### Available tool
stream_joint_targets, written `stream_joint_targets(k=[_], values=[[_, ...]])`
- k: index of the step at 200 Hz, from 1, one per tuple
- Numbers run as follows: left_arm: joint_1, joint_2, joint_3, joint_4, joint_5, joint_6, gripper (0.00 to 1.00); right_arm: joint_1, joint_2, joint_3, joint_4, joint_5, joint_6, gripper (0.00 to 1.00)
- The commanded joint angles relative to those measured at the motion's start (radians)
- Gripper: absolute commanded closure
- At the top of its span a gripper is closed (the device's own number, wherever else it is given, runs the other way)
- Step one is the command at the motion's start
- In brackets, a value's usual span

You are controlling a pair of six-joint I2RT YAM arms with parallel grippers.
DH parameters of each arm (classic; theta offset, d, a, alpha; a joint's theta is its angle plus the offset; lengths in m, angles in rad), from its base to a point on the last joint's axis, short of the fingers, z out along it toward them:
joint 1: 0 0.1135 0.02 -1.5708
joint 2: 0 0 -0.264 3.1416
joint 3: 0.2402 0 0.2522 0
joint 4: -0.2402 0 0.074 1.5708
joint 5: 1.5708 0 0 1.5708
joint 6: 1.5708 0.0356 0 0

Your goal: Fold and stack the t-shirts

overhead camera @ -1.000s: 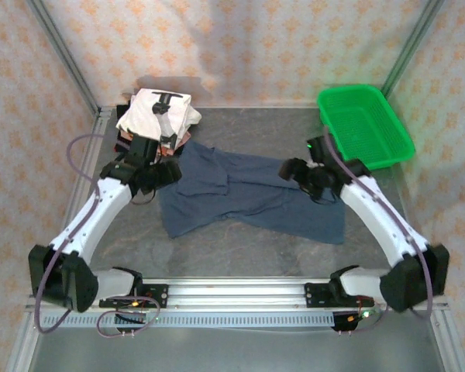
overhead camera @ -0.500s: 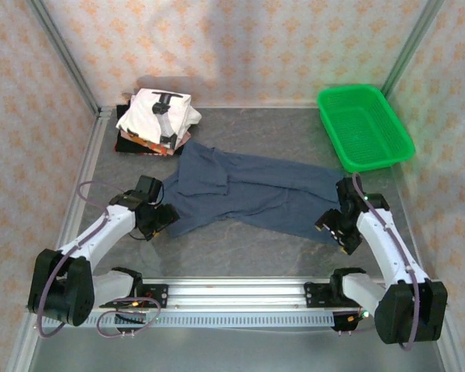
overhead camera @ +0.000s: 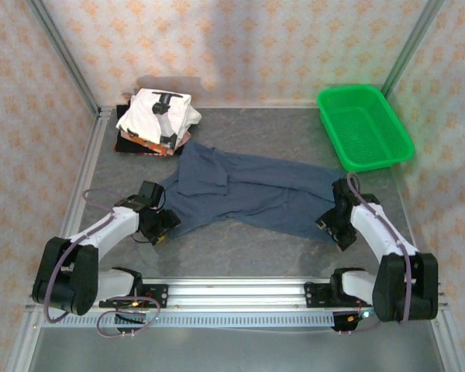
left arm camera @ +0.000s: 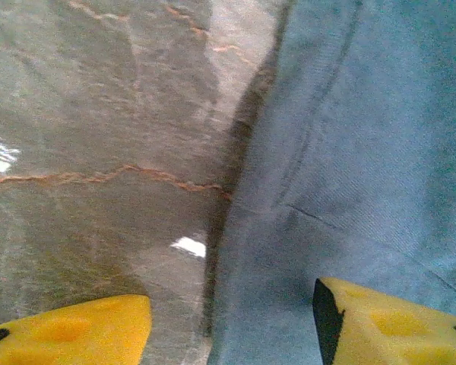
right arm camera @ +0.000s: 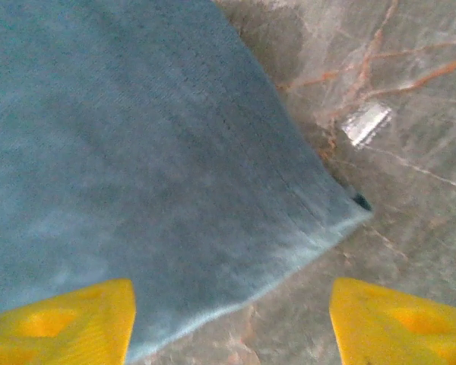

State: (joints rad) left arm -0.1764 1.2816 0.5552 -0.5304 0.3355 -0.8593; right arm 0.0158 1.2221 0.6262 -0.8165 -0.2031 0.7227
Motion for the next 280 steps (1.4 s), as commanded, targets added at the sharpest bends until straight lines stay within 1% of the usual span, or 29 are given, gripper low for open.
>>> stream_joint_targets(k=[1,11,20,34,39,48,56,71,82,95,98,113,149,170,194,199,208,248,280], values=[[-0.009,0.090,-0.025,0.241,0.052,-0.038,0.46,-0.007,0.041,-0.017,0.094,0.042,0.032,0.39],[-0.020,0.106,-0.009,0.264,0.044,-0.044,0.50,-0.006,0.059,-0.014,0.108,0.049,0.035,0.46],[-0.029,0.116,0.007,0.277,0.039,-0.049,0.57,-0.006,0.069,-0.014,0.114,0.056,0.037,0.54],[-0.042,0.124,0.039,0.263,0.029,-0.049,0.72,-0.007,0.069,-0.014,0.117,0.056,0.039,0.67],[-0.045,0.120,0.051,0.246,0.023,-0.047,0.78,-0.006,0.064,-0.014,0.114,0.054,0.040,0.70],[-0.045,0.100,0.062,0.217,0.018,-0.044,0.85,-0.007,0.048,-0.013,0.107,0.057,0.039,0.74],[-0.046,0.069,0.069,0.187,0.008,-0.039,0.89,-0.007,0.030,-0.013,0.098,0.062,0.034,0.78],[-0.046,-0.003,0.077,0.107,-0.019,-0.018,0.92,-0.007,-0.002,-0.013,0.074,0.071,0.026,0.85],[-0.045,-0.056,0.087,0.035,-0.037,0.000,0.94,-0.007,-0.021,-0.010,0.046,0.064,0.025,0.88],[-0.044,-0.121,0.093,-0.039,-0.054,0.012,0.94,-0.006,-0.033,-0.007,0.007,0.057,0.025,0.89],[-0.044,-0.136,0.093,-0.054,-0.058,0.012,0.94,-0.006,-0.061,-0.007,-0.004,0.057,0.026,0.89],[-0.043,-0.201,0.091,-0.114,-0.066,0.007,0.95,-0.007,-0.105,-0.005,-0.056,0.050,0.031,0.92],[-0.043,-0.309,0.095,-0.181,-0.050,-0.040,0.95,-0.007,-0.228,0.030,-0.158,0.040,0.046,0.92],[-0.044,-0.326,0.136,-0.186,-0.055,-0.052,0.95,-0.005,-0.247,0.066,-0.182,0.049,0.032,0.93],[-0.042,-0.255,0.216,-0.166,-0.025,-0.044,0.96,-0.005,-0.195,0.114,-0.176,0.064,-0.003,0.94],[-0.042,-0.234,0.238,-0.165,-0.023,-0.039,0.97,-0.006,-0.178,0.126,-0.174,0.070,-0.011,0.92],[-0.040,-0.194,0.279,-0.165,-0.026,-0.024,0.97,-0.006,-0.153,0.147,-0.168,0.079,-0.023,0.92],[-0.035,0.015,0.473,-0.153,-0.020,0.047,0.97,-0.007,-0.044,0.266,-0.140,0.121,-0.086,0.94],[-0.025,0.183,0.606,-0.145,-0.024,0.105,0.98,-0.008,0.079,0.342,-0.115,0.153,-0.130,0.95]])
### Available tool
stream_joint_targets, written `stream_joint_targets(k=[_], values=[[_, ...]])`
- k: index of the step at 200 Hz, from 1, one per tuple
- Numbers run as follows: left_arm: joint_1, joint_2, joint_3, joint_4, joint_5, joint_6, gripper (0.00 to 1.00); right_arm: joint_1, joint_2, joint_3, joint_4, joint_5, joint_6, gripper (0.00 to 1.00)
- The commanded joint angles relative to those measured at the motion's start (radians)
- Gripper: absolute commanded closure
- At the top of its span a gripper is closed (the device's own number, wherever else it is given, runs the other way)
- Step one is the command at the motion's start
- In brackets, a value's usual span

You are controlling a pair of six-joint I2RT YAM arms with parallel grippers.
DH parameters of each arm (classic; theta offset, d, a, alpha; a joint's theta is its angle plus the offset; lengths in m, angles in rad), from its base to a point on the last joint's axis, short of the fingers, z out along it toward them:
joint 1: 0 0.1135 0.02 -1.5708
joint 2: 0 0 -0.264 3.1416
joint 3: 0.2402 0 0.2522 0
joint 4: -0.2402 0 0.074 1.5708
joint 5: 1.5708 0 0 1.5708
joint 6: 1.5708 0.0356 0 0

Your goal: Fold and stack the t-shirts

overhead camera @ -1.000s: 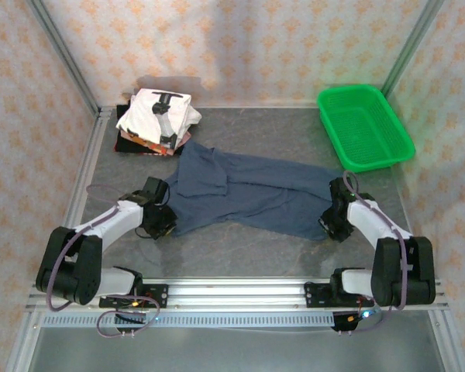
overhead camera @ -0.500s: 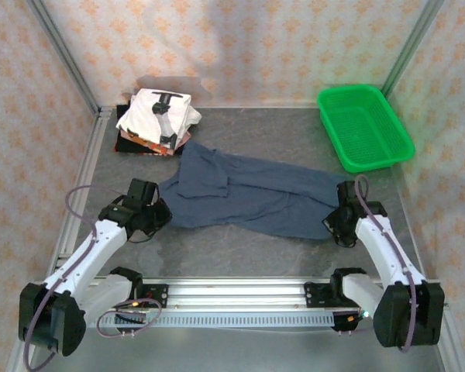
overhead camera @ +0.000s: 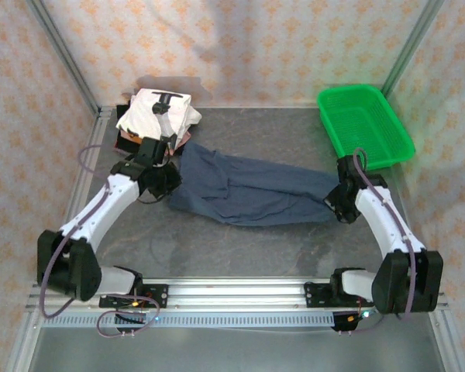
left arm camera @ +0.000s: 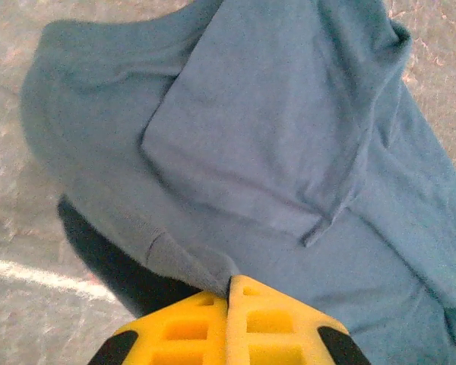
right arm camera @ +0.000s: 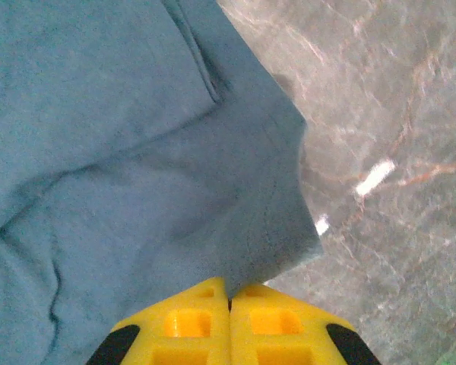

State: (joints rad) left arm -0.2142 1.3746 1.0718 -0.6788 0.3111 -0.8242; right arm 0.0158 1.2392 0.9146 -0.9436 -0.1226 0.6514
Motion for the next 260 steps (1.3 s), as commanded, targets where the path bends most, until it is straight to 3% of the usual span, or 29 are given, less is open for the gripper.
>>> stream_joint_targets(k=[1,61,121,236,260], values=[[0.013,0.094,0.093,0.004,0.000,0.071,0.98,-0.008,0.065,0.057,0.013,0.074,-0.060,0.95],[0.031,0.356,0.349,-0.007,-0.015,0.156,0.99,-0.016,0.200,0.135,0.044,0.110,-0.114,0.97],[0.041,0.567,0.510,0.005,0.000,0.180,0.98,-0.017,0.221,0.110,0.067,0.118,-0.121,0.98],[0.052,0.688,0.660,0.018,0.041,0.131,0.97,-0.017,0.240,0.102,0.081,0.118,-0.130,0.99],[0.053,0.728,0.694,0.006,0.057,0.132,0.93,-0.017,0.247,0.101,0.087,0.113,-0.133,0.99]])
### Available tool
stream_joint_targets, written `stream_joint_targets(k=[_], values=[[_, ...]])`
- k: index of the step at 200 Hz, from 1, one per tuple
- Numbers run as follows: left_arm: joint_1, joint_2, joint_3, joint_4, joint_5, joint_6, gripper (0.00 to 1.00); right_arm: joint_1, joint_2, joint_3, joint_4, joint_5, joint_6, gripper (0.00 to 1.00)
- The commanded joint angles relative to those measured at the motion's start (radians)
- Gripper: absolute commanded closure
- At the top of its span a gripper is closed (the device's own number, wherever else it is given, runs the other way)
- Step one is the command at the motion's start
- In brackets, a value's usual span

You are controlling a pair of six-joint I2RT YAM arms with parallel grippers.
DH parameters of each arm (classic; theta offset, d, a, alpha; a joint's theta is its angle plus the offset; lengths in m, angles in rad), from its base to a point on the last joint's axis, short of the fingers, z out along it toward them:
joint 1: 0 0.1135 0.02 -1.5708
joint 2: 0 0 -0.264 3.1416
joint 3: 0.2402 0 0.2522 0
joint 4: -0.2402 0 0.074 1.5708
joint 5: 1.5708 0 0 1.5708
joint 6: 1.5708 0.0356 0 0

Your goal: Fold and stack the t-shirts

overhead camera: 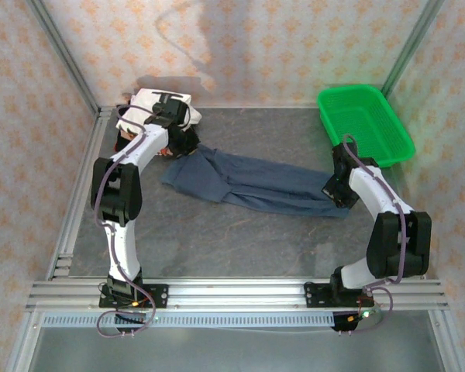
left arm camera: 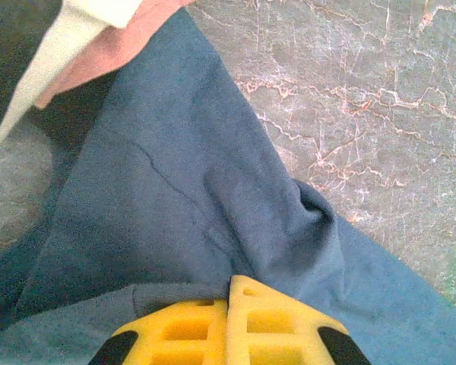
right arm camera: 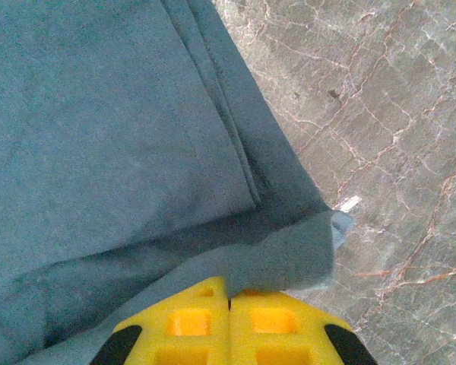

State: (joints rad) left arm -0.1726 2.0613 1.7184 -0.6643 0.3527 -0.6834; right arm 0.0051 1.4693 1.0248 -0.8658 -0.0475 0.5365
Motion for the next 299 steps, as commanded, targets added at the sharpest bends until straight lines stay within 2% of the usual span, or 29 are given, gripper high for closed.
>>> stream_joint_targets(k=[1,36,52,60,73,80,96,121,138,162,192,211,228,299], values=[[0.011,0.042,0.048,-0.010,0.015,-0.008,0.92,-0.007,0.017,-0.010,0.010,0.037,-0.018,0.99],[0.020,0.027,0.052,0.034,0.004,-0.031,0.90,-0.006,0.029,-0.014,0.020,0.023,-0.017,0.99],[0.021,0.039,0.090,0.020,0.021,-0.023,0.85,-0.007,0.030,-0.011,0.023,0.021,-0.017,0.99],[0.021,0.048,0.102,0.009,0.026,-0.018,0.76,-0.007,0.032,-0.011,0.026,0.017,-0.018,0.99],[0.023,0.037,0.093,-0.004,0.015,-0.013,0.54,-0.007,0.034,-0.006,0.024,0.012,-0.018,0.99],[0.027,0.010,0.069,0.009,0.013,-0.019,0.48,-0.007,0.037,-0.006,0.026,0.008,-0.019,0.99],[0.041,-0.097,-0.007,0.056,0.010,-0.038,0.38,-0.006,0.037,-0.009,0.030,0.002,-0.017,0.99],[0.045,-0.337,-0.159,0.033,-0.020,-0.012,0.31,-0.007,0.034,-0.009,0.032,-0.007,-0.017,0.99],[0.048,-0.492,-0.320,0.031,-0.040,0.001,0.31,-0.007,0.034,-0.011,0.034,-0.011,-0.017,0.99],[0.077,-0.654,-0.559,0.112,-0.005,-0.011,0.34,-0.007,0.036,-0.014,0.038,-0.024,-0.012,0.99],[0.116,-0.739,-0.825,0.320,0.080,-0.037,0.49,-0.007,0.051,0.000,0.032,-0.025,-0.021,0.99],[0.134,-0.725,-0.925,0.454,0.152,-0.037,0.51,-0.007,0.063,0.013,0.024,-0.024,-0.030,0.99],[0.136,-0.671,-0.945,0.493,0.192,-0.009,0.55,-0.007,0.066,0.020,0.022,-0.019,-0.033,0.99],[0.141,-0.472,-0.924,0.505,0.155,0.063,0.61,-0.007,0.062,0.017,0.018,-0.014,-0.035,0.99]])
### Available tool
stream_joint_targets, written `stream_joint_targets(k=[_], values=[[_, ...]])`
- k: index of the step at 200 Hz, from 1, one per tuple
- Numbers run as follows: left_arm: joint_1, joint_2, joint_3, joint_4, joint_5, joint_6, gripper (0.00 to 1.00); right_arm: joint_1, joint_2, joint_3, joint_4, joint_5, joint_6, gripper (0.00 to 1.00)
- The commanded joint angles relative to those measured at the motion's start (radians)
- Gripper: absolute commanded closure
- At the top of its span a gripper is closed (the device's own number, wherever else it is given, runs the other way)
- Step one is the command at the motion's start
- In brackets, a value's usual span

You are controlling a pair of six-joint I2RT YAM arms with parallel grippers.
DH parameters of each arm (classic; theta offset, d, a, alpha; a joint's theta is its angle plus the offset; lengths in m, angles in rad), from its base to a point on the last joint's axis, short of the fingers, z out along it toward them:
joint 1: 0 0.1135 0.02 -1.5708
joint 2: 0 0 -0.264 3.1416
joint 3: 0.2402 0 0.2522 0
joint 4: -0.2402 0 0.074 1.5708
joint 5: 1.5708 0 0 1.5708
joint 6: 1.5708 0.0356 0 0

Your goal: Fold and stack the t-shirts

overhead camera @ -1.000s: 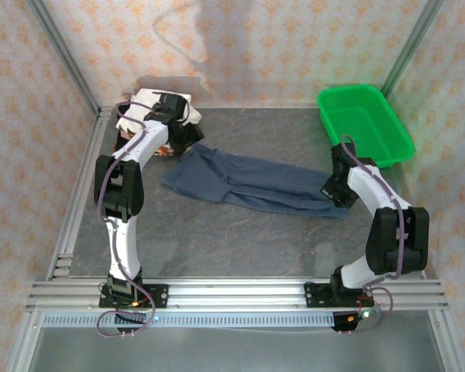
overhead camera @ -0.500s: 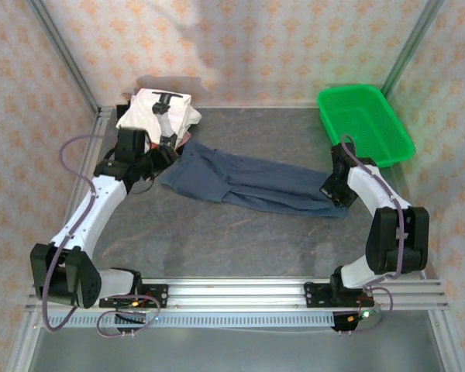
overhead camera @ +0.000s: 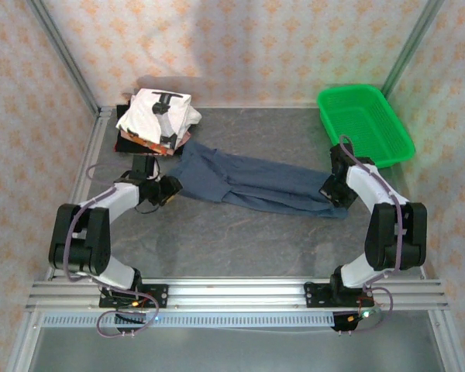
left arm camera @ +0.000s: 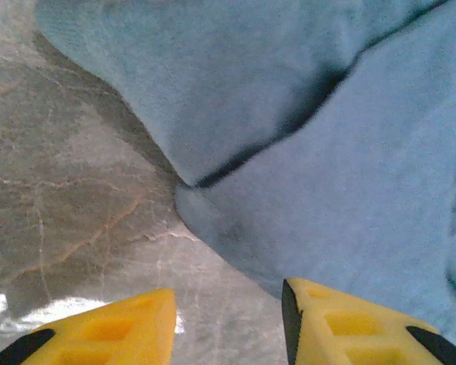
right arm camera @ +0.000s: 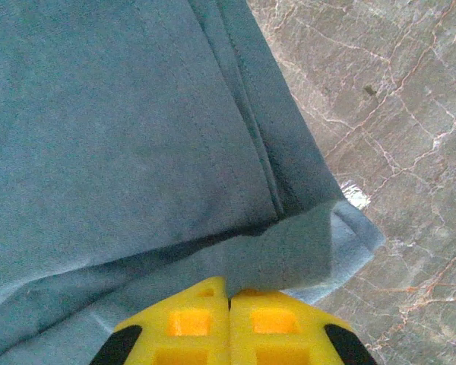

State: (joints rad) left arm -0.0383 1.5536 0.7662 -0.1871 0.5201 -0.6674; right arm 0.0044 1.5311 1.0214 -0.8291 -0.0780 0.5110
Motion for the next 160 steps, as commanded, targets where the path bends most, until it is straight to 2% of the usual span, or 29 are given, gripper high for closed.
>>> stream_joint_targets(k=[1,45,98,121,160], values=[[0.006,0.037,0.028,0.028,-0.013,0.047,0.61,-0.006,0.001,0.019,-0.019,0.016,-0.009,0.99],[0.006,0.043,0.044,-0.021,-0.073,0.074,0.64,-0.006,-0.005,0.016,-0.019,0.020,-0.007,0.99],[0.006,0.131,0.100,-0.005,-0.061,0.085,0.67,-0.006,-0.005,0.015,-0.016,0.018,-0.002,0.99],[0.006,0.178,0.155,-0.025,-0.064,0.102,0.71,-0.006,-0.007,0.016,-0.018,0.016,0.000,0.99],[0.006,0.217,0.220,-0.071,-0.086,0.127,0.71,-0.006,-0.006,0.017,-0.021,0.013,0.000,0.99]])
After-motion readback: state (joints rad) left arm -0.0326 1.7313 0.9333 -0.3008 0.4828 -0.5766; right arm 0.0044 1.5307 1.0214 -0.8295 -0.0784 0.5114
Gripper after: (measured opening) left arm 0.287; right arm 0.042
